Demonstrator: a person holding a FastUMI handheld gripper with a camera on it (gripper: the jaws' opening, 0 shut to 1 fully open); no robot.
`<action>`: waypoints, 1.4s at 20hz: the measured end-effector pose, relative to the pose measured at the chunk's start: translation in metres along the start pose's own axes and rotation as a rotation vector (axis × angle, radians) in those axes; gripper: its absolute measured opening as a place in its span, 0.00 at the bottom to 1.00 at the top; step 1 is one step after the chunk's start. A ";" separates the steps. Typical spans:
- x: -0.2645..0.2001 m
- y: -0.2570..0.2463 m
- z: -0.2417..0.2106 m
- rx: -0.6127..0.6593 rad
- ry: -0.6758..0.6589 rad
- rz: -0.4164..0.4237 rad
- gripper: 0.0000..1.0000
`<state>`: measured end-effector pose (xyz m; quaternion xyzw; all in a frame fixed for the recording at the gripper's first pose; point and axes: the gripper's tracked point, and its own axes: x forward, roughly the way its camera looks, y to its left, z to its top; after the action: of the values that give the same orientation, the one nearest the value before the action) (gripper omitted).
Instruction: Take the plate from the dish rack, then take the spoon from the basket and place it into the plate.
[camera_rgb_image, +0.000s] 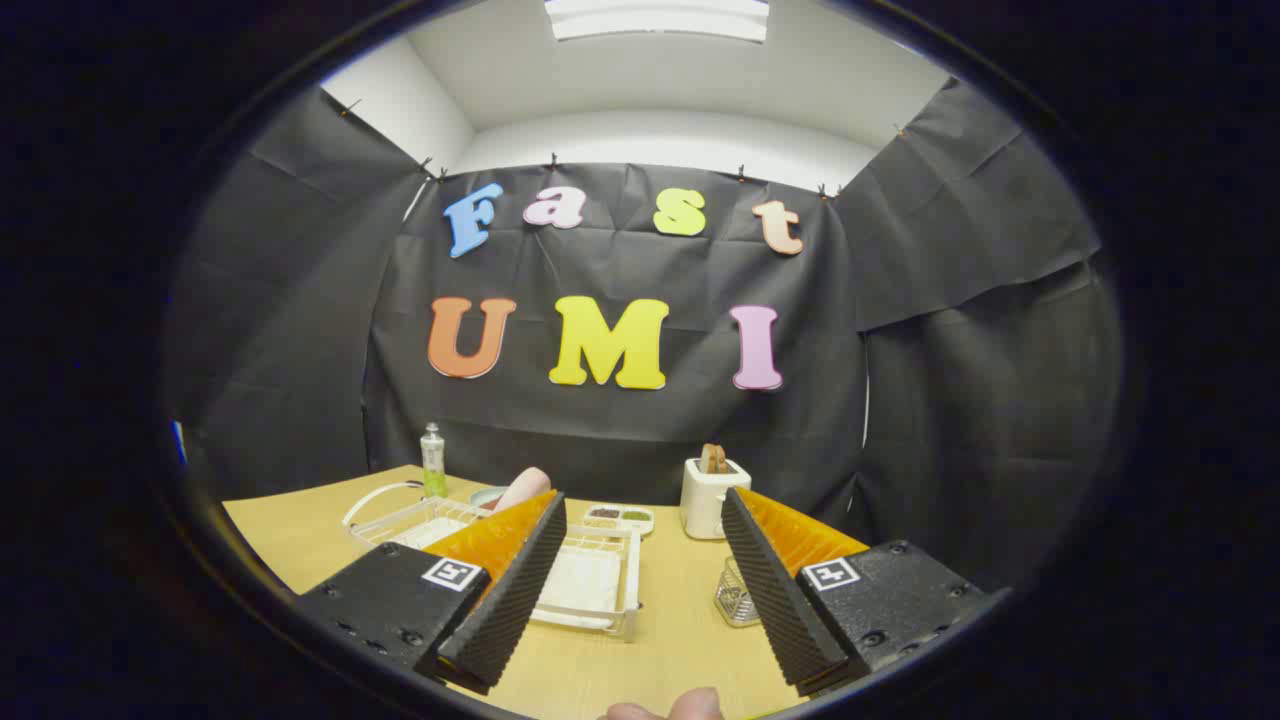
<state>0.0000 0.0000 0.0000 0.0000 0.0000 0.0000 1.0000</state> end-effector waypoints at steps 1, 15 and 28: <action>0.000 0.003 0.002 0.002 -0.009 0.001 1.00; 0.001 0.009 -0.006 0.033 -0.011 -0.029 1.00; 0.019 0.008 0.003 0.040 -0.061 -0.002 1.00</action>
<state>0.0194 0.0085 0.0030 0.0202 -0.0306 -0.0012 0.9993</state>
